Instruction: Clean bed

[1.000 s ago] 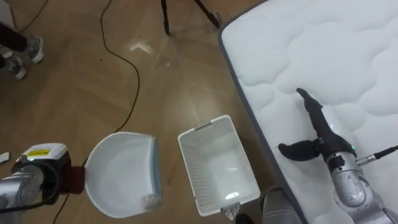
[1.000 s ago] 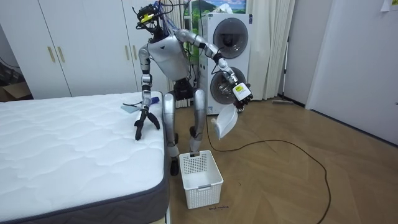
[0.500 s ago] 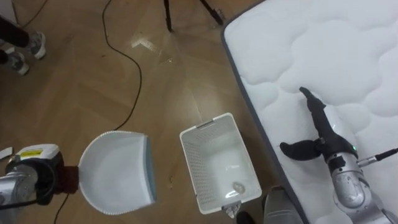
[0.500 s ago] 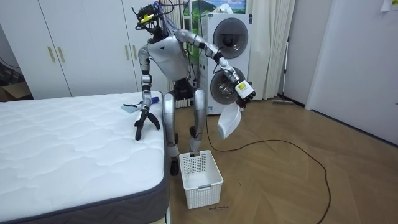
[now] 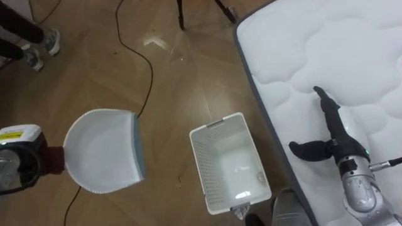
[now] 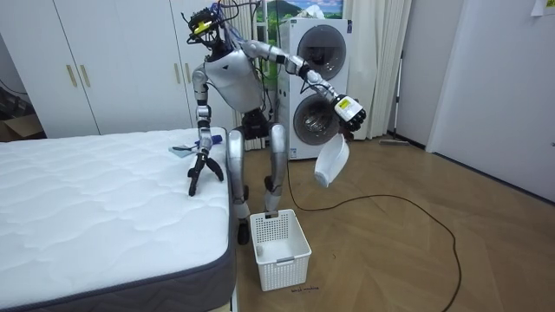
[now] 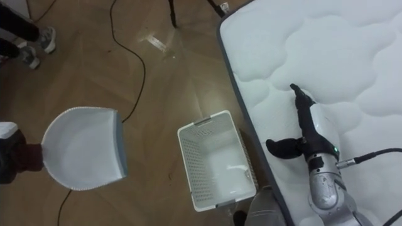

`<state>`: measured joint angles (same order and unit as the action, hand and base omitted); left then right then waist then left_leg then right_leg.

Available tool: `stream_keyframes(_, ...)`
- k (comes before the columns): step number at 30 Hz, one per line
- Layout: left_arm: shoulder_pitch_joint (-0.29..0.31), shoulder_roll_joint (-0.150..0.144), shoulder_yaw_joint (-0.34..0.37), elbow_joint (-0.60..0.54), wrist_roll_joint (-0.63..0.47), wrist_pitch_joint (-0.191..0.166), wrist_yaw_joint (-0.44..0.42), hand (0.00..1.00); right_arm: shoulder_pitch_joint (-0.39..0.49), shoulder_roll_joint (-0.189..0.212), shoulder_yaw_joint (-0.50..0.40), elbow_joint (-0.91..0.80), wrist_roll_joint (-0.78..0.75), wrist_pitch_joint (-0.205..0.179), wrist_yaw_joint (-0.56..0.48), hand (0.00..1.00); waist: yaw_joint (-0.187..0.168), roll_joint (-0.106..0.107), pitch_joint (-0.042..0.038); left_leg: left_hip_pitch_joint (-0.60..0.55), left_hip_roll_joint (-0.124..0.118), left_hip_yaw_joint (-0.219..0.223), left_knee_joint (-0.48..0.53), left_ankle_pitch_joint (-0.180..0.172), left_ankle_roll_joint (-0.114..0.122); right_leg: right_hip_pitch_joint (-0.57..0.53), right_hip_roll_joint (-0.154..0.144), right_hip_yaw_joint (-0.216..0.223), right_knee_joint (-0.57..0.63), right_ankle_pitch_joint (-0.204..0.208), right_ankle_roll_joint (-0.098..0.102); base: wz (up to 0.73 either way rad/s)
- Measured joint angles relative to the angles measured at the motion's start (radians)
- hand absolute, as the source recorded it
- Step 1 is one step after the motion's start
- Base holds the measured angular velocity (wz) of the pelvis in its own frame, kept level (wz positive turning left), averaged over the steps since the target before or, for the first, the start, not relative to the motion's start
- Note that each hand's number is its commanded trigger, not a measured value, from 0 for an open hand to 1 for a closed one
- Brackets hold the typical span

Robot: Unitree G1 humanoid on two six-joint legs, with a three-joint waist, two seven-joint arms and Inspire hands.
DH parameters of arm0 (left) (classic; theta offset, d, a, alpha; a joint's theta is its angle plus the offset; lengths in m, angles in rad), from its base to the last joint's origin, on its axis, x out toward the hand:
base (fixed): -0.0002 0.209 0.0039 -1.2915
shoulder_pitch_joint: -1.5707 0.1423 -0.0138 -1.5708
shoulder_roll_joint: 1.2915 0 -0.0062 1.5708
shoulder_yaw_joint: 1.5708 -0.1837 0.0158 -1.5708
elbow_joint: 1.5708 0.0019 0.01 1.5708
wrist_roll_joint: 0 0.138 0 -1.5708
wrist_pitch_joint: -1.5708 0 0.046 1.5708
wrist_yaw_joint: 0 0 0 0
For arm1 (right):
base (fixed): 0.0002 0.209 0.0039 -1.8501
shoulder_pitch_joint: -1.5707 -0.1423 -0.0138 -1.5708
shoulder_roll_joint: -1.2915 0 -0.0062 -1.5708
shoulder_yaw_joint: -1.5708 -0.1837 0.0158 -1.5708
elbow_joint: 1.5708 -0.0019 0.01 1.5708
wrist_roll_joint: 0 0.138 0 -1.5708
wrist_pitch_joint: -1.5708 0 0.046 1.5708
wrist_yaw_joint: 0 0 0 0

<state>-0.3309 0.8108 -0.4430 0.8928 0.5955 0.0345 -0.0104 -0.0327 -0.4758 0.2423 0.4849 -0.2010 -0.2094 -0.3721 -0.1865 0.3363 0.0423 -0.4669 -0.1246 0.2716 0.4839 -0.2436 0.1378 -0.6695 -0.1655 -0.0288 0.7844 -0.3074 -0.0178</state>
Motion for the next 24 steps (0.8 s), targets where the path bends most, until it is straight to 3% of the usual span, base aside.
stream_keyframes(4,-0.006,0.000,0.000,-0.007,-0.037,-0.004,0.026,1.00,0.003,-0.001,0.001,0.003,0.003,-0.009,0.005,0.00,0.002,0.003,0.0016,0.011,0.006,0.003,-0.003,0.000,0.000,0.010,0.010,0.007,-0.009,0.000,-0.001,-0.05)
stream_keyframes(8,0.007,-0.006,0.007,-0.074,-0.047,-0.015,0.063,1.00,0.005,0.002,0.001,0.015,0.002,-0.018,0.012,0.00,0.002,-0.024,0.0237,0.046,0.005,0.011,-0.015,-0.002,-0.003,0.037,0.011,0.011,-0.010,-0.002,-0.003,-0.07)
stream_keyframes(10,0.021,-0.011,0.013,-0.124,-0.055,-0.034,0.079,1.00,0.008,0.001,0.000,0.015,-0.002,-0.018,0.014,0.00,0.005,-0.035,0.0248,0.049,0.006,0.006,-0.019,-0.002,-0.003,0.042,0.015,0.010,-0.018,-0.002,-0.003,-0.03)
stream_keyframes(13,0.073,-0.018,0.042,-0.219,-0.055,-0.053,0.089,1.00,0.025,0.004,0.000,0.015,0.000,-0.018,0.014,0.00,0.029,-0.063,0.0173,0.063,0.011,0.008,-0.021,-0.004,-0.007,0.049,0.032,0.028,-0.034,0.004,-0.002,-0.25)
stream_keyframes(14,0.108,-0.025,0.066,-0.258,-0.053,-0.063,0.090,1.00,0.046,0.005,0.000,0.015,0.000,-0.018,0.015,0.00,0.046,-0.078,0.0122,0.081,0.017,0.008,-0.028,-0.006,-0.011,0.067,0.044,0.034,-0.048,0.007,-0.003,-0.49)
stream_keyframes(15,0.160,-0.039,0.113,-0.308,-0.052,-0.076,0.095,1.00,0.068,0.008,0.001,0.015,0.008,-0.017,0.016,0.00,0.073,-0.098,0.0020,0.102,0.021,-0.004,-0.037,-0.010,-0.018,0.084,0.066,0.058,-0.068,0.015,-0.004,-0.65)
stream_keyframes(16,0.188,-0.051,0.136,-0.327,-0.053,-0.081,0.097,1.00,0.080,0.009,0.000,0.015,0.014,-0.016,0.016,0.00,0.088,-0.104,-0.0009,0.113,0.025,-0.023,-0.037,-0.013,-0.024,0.098,0.078,0.066,-0.082,0.023,-0.007,-0.95)
stream_keyframes(18,0.287,-0.080,0.190,-0.389,-0.053,-0.089,0.098,1.00,0.116,0.009,0.001,0.018,0.054,-0.005,0.019,0.00,0.142,-0.134,-0.0164,0.176,0.032,-0.088,-0.052,-0.023,-0.040,0.165,0.121,0.106,-0.139,0.042,-0.009,-0.94)
stream_keyframes(20,0.324,-0.099,0.212,-0.417,-0.054,-0.095,0.095,1.00,0.140,0.014,-0.004,0.020,0.082,0.005,0.013,0.00,0.143,-0.142,-0.0219,0.226,0.045,-0.112,-0.055,-0.030,-0.051,0.235,0.139,0.107,-0.188,0.052,-0.006,-0.38)
stream_keyframes(24,0.368,-0.111,0.290,-0.548,-0.051,-0.105,0.085,1.00,0.193,0.062,-0.052,-0.004,0.062,0.008,0.014,0.00,0.142,-0.174,-0.0383,0.321,0.064,-0.102,-0.111,-0.040,-0.051,0.327,0.171,0.112,-0.266,0.079,0.004,-0.21)
